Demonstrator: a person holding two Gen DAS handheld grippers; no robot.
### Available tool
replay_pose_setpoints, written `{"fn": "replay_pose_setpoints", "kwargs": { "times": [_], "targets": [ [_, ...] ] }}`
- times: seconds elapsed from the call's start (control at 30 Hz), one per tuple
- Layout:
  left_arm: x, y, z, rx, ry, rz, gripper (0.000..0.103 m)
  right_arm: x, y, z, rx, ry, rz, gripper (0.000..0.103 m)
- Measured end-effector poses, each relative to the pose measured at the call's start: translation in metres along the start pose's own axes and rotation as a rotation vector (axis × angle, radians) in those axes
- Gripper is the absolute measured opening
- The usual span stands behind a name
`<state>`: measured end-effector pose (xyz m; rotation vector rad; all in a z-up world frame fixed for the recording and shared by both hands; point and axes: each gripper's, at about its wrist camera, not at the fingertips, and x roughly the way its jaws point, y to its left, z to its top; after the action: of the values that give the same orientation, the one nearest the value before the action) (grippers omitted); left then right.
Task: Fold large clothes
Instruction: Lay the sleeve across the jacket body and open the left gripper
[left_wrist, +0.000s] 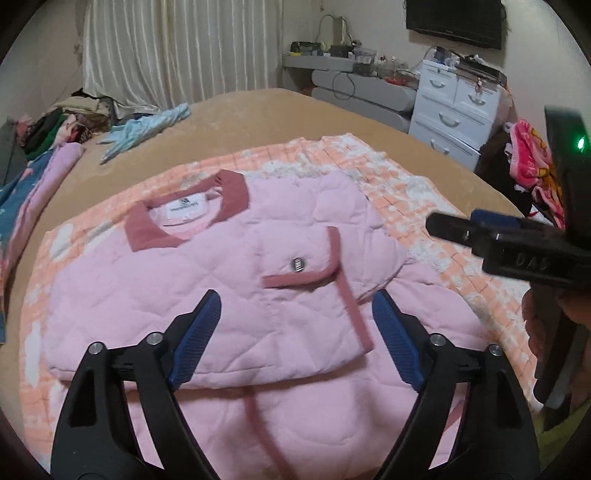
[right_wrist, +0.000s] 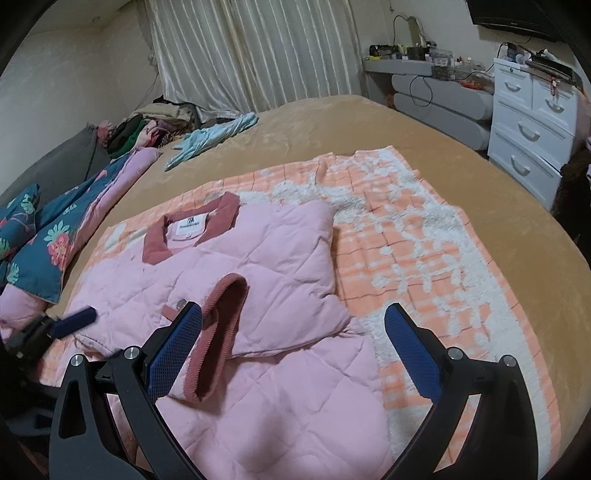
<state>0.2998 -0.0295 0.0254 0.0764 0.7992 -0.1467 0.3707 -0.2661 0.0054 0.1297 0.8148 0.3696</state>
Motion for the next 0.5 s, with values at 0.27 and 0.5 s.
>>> {"fn": "replay_pose_setpoints", "kwargs": {
  "times": [0.27,0.5],
  "targets": [
    [-0.014,0.061,-0.003,-0.056,-0.003,0.134,0.094,0.028,0.044,-0.018,-0.059,0.103,0.129,0.098],
    [-0.015,0.105,-0.013,-0.118,0.018,0.194,0.094,0.053,0.077,-0.034,-0.072,0.158,0.172,0.094]
  ]
}}
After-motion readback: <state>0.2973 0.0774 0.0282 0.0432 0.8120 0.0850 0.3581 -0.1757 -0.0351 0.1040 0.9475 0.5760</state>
